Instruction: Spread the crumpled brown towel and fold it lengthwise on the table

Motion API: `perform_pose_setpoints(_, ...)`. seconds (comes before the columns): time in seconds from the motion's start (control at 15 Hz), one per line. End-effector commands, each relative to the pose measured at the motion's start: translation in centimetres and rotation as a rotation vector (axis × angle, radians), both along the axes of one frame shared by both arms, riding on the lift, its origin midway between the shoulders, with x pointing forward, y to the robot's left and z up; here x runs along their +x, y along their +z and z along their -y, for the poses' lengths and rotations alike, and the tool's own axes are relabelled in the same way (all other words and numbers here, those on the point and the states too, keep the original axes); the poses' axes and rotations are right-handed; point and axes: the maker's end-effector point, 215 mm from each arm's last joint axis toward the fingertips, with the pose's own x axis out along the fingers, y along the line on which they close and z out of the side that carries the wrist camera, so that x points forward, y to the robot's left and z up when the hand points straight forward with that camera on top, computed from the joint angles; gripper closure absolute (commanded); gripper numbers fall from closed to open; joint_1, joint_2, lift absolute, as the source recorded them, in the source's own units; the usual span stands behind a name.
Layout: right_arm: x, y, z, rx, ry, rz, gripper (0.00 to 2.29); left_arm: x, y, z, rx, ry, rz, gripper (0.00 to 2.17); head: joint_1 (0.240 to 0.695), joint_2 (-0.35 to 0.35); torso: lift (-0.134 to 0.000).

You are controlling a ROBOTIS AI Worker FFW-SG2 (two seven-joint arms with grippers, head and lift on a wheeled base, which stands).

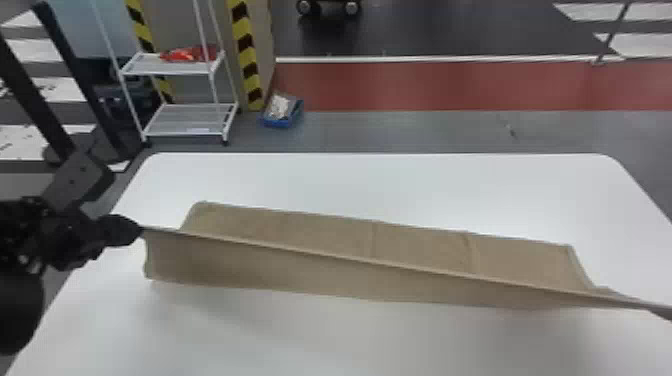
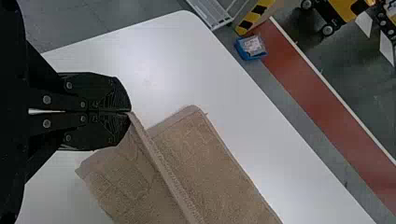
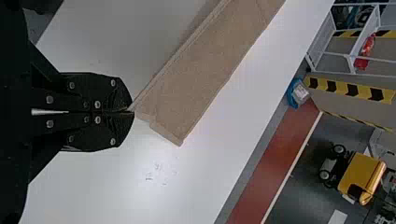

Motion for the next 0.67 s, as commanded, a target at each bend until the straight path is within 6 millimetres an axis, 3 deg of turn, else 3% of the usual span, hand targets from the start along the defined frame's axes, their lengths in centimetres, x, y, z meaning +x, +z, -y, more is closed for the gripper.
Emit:
perform_pose_setpoints(0.0, -0.4, -0.1, -0.2, 0.003, 0.006, -0.006, 1.47, -0.8, -0.1, 0.5, -0.001, -0.012, -0.007, 2.12, 0.695, 0.059, -0.123)
perform_pose_setpoints(0.13, 0.2, 0.2, -0.5, 0.019, 0.016, 0.005, 1.47, -1.4, -0.1, 0.7, 0.003, -0.012, -0.014, 2.12, 0.695, 0.058, -0.123)
perform_pose_setpoints(0.27, 1.0, -0.9, 0.0, 0.038, 0.001, -0.010, 1.47, -1.5, -0.4, 1.0, 0.010, -0.011, -0.026, 2.12, 0.695, 0.057, -0.123)
perform_pose_setpoints(0.47, 3.5, -4.0, 1.8, 0.073, -0.035, -0.055, 1.47, 0.0, -0.7, 2.0, 0.025, -0.015, -0.035, 2.12, 0.695, 0.041, -0.123)
perform_pose_setpoints(0.6, 5.4, -4.9, 2.5, 0.094, -0.051, -0.064, 1.47, 1.1, -1.2, 2.2, 0.034, -0.015, -0.046, 2.12, 0.695, 0.022, -0.123)
